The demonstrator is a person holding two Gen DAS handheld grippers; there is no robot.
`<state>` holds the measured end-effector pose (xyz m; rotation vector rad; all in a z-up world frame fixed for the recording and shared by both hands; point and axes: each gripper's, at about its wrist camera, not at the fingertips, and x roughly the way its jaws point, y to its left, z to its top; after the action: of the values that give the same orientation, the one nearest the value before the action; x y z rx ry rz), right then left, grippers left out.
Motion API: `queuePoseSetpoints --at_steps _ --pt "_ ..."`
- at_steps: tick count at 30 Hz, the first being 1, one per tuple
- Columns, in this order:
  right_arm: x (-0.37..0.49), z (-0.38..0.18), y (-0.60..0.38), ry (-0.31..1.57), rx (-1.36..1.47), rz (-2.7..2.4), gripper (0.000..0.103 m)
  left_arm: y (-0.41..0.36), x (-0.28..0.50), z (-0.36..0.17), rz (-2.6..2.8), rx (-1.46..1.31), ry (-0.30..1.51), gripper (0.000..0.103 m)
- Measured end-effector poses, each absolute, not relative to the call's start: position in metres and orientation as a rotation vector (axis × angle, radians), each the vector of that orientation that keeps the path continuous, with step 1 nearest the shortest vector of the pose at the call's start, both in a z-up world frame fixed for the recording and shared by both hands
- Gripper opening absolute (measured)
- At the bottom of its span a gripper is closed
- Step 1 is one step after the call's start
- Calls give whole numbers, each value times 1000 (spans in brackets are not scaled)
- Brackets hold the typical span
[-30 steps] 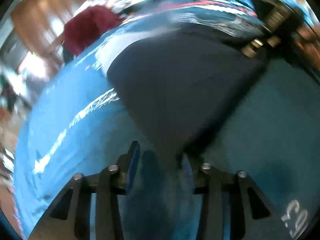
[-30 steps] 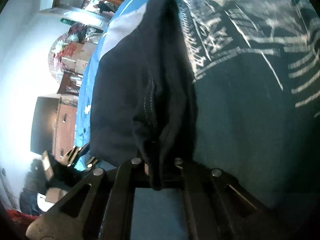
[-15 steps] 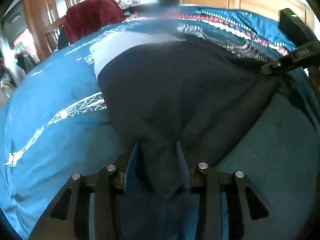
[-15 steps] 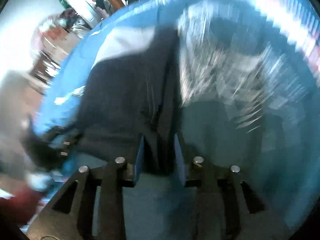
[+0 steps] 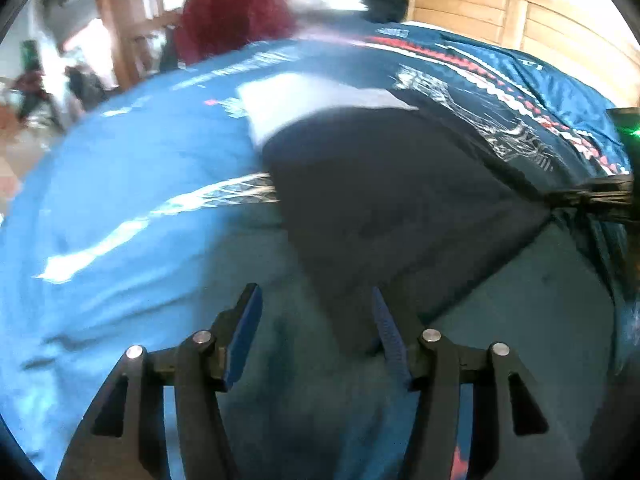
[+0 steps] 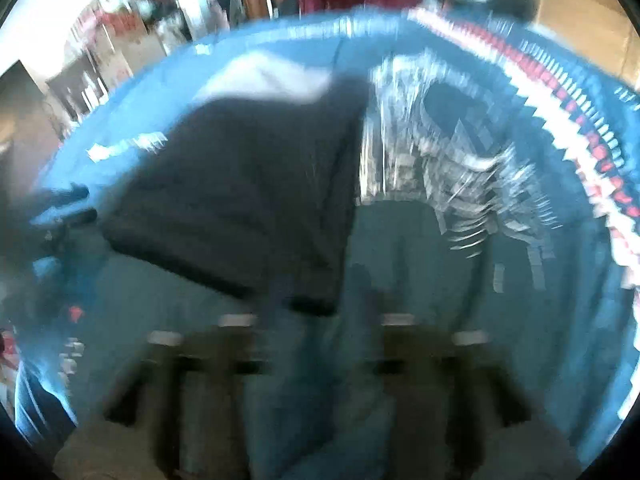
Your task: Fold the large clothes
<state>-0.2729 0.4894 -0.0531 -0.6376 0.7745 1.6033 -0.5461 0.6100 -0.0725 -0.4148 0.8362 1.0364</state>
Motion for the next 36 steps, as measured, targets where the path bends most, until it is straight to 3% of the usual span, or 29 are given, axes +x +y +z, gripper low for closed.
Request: queuePoseSetpoints --at_steps 1,2,5,10,13,14,15,36 --pt "-279 -43 474 749 -596 1583 96 600 -550 -65 1058 -432 822 59" --pt "-283 -41 466 737 -580 1566 103 591 -550 -62 1073 -449 816 63" --pt "-315 -53 450 719 -632 1508 103 573 -545 -72 1106 -474 831 64" --pt "-332 -98 445 840 -685 1388 103 564 -537 -113 1148 -611 891 68" --pt "-333 -113 440 851 -697 1347 103 560 -534 -121 1184 -631 885 85" --pt "-334 -114 439 835 -698 1341 103 559 -533 -122 1199 -638 896 102" --pt "-334 -113 438 833 -698 1338 103 562 -531 -126 1233 -649 934 103" --pt "-342 -113 438 795 -680 1299 103 562 -534 -139 1247 -630 882 103"
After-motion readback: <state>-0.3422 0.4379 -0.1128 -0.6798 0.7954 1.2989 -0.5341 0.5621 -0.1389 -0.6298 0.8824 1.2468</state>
